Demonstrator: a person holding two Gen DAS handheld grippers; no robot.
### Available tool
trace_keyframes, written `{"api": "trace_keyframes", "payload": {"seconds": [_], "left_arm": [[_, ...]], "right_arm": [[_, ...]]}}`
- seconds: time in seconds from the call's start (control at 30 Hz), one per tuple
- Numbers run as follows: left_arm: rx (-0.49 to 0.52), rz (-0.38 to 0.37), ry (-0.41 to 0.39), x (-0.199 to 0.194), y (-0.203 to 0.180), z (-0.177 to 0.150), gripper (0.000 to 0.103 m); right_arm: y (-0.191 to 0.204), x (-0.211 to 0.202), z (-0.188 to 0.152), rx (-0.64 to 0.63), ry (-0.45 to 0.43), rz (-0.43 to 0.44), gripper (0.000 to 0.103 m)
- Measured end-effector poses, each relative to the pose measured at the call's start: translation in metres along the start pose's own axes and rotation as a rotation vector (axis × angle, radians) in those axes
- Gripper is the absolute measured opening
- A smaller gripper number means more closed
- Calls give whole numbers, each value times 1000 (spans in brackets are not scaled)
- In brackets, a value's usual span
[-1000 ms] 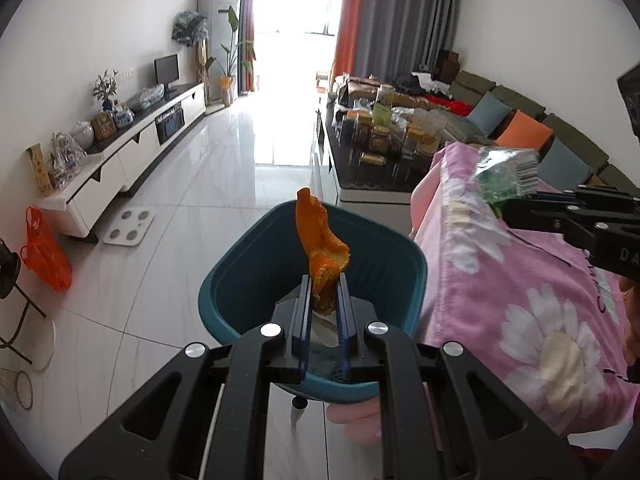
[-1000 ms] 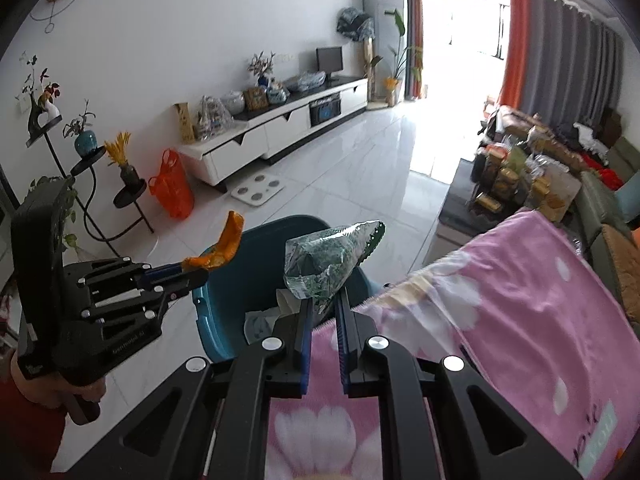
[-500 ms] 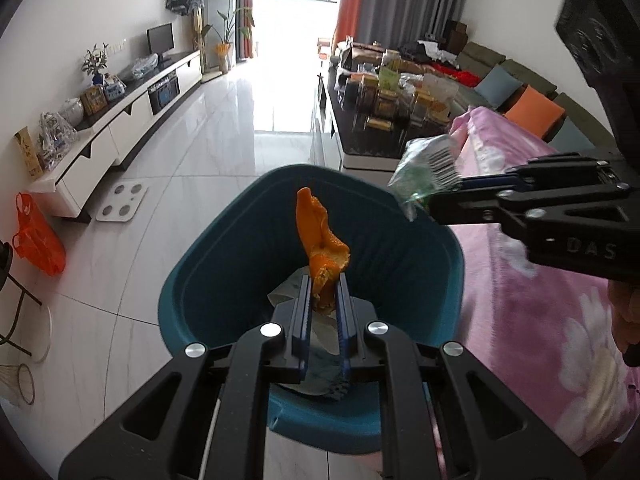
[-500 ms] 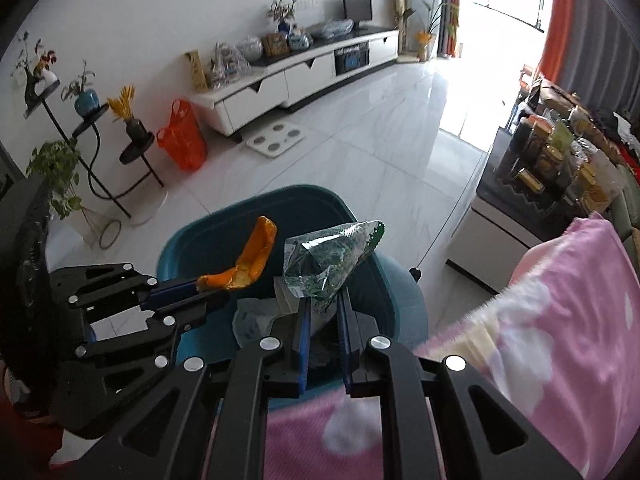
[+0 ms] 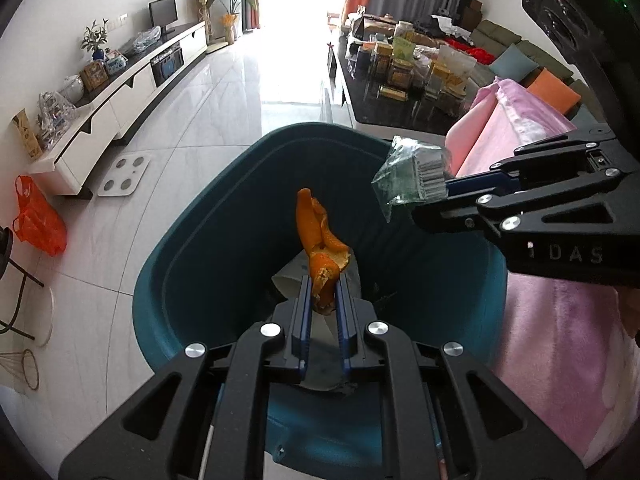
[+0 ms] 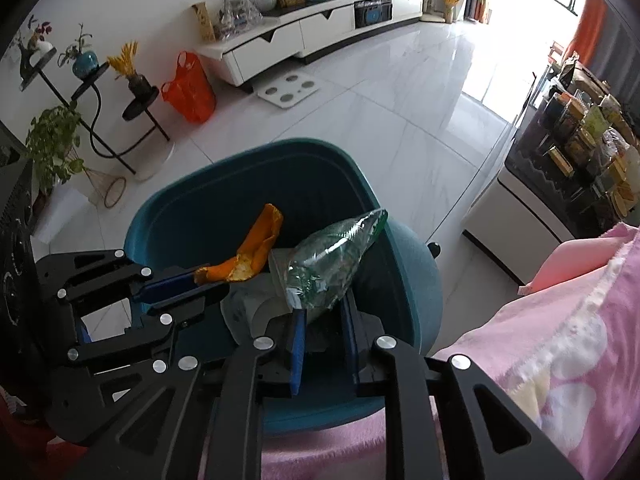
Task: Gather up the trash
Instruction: 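Carry the peel and plastic bag to the teal bin and open both tools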
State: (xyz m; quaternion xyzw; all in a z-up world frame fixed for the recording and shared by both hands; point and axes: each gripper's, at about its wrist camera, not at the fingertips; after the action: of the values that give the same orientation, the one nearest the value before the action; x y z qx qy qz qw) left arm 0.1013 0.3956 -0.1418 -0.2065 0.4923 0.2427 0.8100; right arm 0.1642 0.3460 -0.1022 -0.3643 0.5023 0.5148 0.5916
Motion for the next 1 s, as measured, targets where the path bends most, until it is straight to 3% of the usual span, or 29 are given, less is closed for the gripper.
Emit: {"api": "trace_keyframes", "payload": {"seconds": [0.6, 1.0], "left_arm": [[-17, 37, -13, -1, -1, -7, 14], [-26, 87, -60, -27, -1, -17, 39]], "right_arm": [[7, -9, -2, -6, 7, 7, 38], [3, -23, -9, 35, -42, 64, 48]]}}
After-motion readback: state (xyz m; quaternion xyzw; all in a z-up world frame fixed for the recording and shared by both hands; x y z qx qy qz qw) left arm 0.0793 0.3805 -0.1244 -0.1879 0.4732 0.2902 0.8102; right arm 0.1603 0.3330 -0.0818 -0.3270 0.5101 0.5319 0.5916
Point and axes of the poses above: each gripper's, at about its wrist camera, not at the fingertips, and x roughly the way its jaws point, y to its left, z to its top, and after that the axes turned 8 degrees about y, right-handed
